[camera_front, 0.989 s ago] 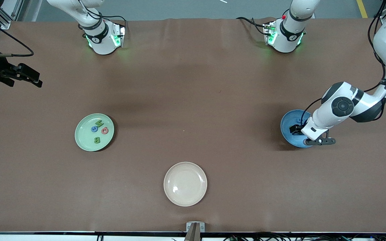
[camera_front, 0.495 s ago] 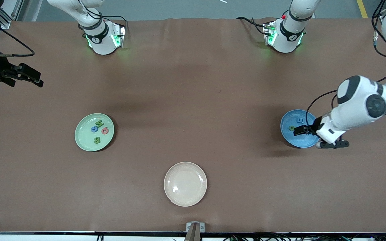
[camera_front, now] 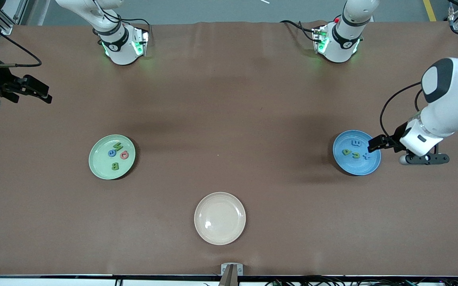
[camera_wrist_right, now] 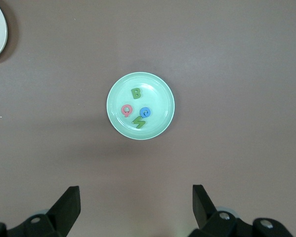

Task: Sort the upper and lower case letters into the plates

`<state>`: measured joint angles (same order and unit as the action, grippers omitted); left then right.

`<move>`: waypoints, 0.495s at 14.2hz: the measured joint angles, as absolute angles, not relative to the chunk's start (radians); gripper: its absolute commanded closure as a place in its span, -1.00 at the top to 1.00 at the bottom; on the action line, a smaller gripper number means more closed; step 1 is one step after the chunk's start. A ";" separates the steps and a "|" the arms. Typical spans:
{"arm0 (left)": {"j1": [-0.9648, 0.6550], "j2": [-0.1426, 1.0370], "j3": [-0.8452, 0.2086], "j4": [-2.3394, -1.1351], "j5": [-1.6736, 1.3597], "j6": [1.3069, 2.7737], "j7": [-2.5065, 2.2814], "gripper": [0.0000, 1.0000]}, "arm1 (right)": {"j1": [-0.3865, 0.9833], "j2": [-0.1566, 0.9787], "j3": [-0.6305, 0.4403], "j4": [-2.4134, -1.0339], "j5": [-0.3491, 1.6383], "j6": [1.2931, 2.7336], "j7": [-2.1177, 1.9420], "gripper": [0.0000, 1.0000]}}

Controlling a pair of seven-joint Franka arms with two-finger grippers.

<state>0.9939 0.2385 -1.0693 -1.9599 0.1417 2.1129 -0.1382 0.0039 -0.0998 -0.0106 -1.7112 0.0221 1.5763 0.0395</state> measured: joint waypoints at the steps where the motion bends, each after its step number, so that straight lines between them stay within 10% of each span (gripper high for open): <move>1: 0.993 0.199 -1.056 -1.960 0.097 2.100 -0.106 1.00 | 0.004 -0.100 -0.010 -1.711 0.019 1.577 0.039 1.00; 7: 0.994 0.044 -1.009 -1.842 -0.039 1.840 -0.050 1.00 | 0.005 -0.101 -0.010 -1.712 0.017 1.577 0.038 1.00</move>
<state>0.9940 0.0442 -1.0087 -1.8418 -0.0389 1.8404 -0.0504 0.0051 -0.1006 -0.0100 -1.7115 0.0166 1.5774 0.0375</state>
